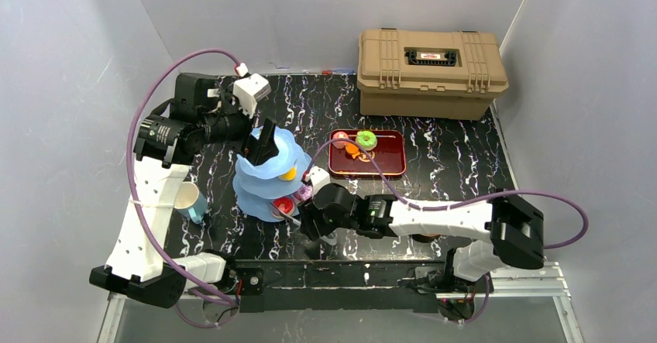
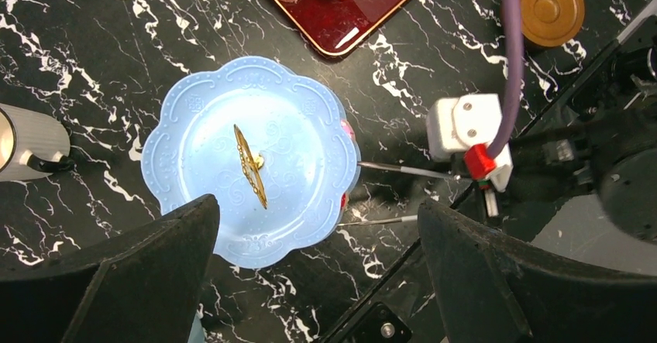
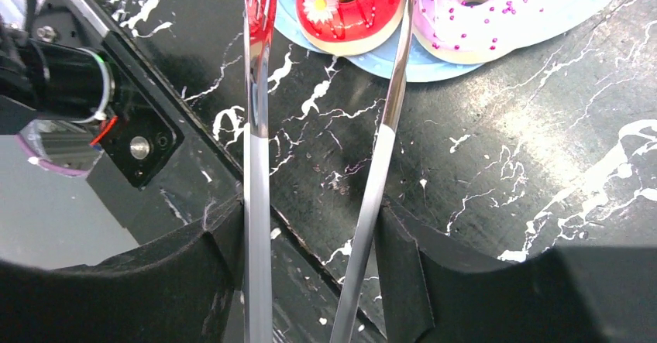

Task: Serve the afternoon tea
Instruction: Place the desert on the desert table, then move the desert table to the center of the board.

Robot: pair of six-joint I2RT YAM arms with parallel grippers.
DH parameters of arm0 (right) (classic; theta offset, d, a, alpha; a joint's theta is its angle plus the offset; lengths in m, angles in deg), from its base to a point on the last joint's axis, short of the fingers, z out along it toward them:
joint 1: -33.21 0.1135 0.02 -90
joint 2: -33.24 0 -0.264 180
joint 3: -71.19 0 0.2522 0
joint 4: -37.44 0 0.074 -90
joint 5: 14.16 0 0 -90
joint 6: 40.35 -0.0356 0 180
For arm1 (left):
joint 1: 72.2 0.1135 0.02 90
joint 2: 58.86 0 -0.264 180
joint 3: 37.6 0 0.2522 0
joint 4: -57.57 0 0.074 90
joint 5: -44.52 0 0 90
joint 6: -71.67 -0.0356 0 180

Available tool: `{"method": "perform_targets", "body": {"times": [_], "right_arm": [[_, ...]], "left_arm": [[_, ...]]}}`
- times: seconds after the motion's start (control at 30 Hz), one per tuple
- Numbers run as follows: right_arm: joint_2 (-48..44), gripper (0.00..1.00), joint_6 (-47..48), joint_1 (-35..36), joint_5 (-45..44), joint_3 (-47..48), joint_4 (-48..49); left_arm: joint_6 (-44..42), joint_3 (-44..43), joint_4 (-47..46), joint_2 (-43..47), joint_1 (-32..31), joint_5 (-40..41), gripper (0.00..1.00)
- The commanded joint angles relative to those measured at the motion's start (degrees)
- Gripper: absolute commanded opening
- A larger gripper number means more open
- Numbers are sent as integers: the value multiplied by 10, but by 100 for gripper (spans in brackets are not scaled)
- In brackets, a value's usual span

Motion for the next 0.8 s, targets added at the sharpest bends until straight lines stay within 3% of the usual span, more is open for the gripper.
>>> {"method": "perform_targets", "body": {"times": [0.0, 0.13, 0.3, 0.53, 0.77], "right_arm": [[-52, 63, -10, 3, 3, -1, -2], [-91, 63, -17, 3, 13, -18, -31], [-136, 60, -29, 3, 24, -28, -66], [-176, 59, -47, 3, 25, -56, -95], [-195, 58, -56, 2, 16, -67, -106]], "left_arm": [[-28, -14, 41, 10, 4, -19, 98], [-22, 6, 36, 12, 4, -18, 98], [-4, 57, -35, 14, 4, 9, 97], [-11, 56, -100, -3, 4, 44, 92], [-27, 67, -106, -4, 4, 51, 90]]}}
